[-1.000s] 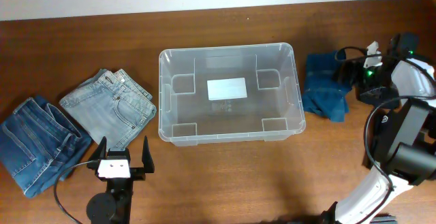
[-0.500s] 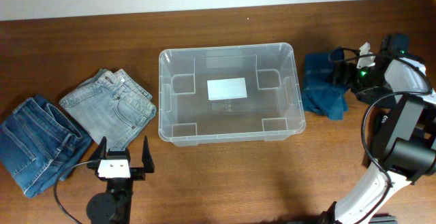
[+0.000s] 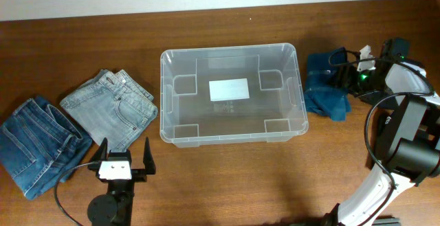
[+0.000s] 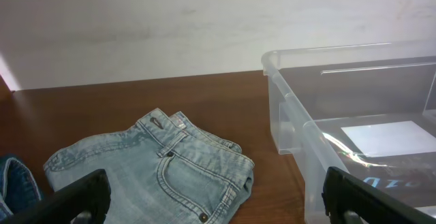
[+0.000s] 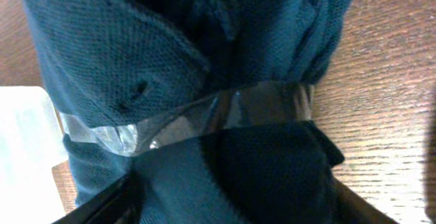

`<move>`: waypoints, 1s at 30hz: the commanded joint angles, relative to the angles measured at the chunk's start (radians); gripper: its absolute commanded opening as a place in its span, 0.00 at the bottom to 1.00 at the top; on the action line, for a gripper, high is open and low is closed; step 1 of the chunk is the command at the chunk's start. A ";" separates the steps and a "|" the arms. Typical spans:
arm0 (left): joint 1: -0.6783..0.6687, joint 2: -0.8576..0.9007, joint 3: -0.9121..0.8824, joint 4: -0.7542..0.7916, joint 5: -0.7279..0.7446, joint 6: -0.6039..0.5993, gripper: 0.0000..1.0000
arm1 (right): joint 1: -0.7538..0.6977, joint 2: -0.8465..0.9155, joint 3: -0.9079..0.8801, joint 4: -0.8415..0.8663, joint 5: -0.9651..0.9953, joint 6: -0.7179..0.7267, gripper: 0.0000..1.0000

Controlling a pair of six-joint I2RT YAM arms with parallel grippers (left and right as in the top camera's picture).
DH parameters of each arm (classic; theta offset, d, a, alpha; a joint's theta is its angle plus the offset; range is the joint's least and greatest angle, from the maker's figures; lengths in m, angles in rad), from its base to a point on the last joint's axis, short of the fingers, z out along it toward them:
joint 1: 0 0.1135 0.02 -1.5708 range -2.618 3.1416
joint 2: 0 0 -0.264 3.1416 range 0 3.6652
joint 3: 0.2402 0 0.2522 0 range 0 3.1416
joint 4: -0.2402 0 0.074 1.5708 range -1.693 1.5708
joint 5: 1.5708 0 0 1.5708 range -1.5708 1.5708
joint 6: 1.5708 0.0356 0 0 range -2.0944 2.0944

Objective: Pack container
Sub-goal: 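Lift the teal garment with the right gripper toward the clear bin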

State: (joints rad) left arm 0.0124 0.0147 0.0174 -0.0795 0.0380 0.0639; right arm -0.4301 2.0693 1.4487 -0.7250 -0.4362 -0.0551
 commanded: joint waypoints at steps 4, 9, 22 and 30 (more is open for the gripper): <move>0.003 -0.008 -0.008 0.001 0.000 0.009 0.99 | 0.011 0.019 -0.035 -0.012 0.066 -0.002 0.44; 0.003 -0.008 -0.008 0.001 0.000 0.009 0.99 | 0.010 0.018 -0.035 -0.014 0.066 0.011 0.25; 0.003 -0.008 -0.008 0.001 0.000 0.009 0.99 | 0.010 -0.082 0.172 -0.206 0.050 0.010 0.04; 0.003 -0.008 -0.008 0.001 0.000 0.009 0.99 | 0.011 -0.254 0.356 -0.376 0.049 0.010 0.04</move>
State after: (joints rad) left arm 0.0124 0.0147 0.0174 -0.0795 0.0380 0.0639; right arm -0.4255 1.9583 1.7142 -1.0721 -0.3717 -0.0380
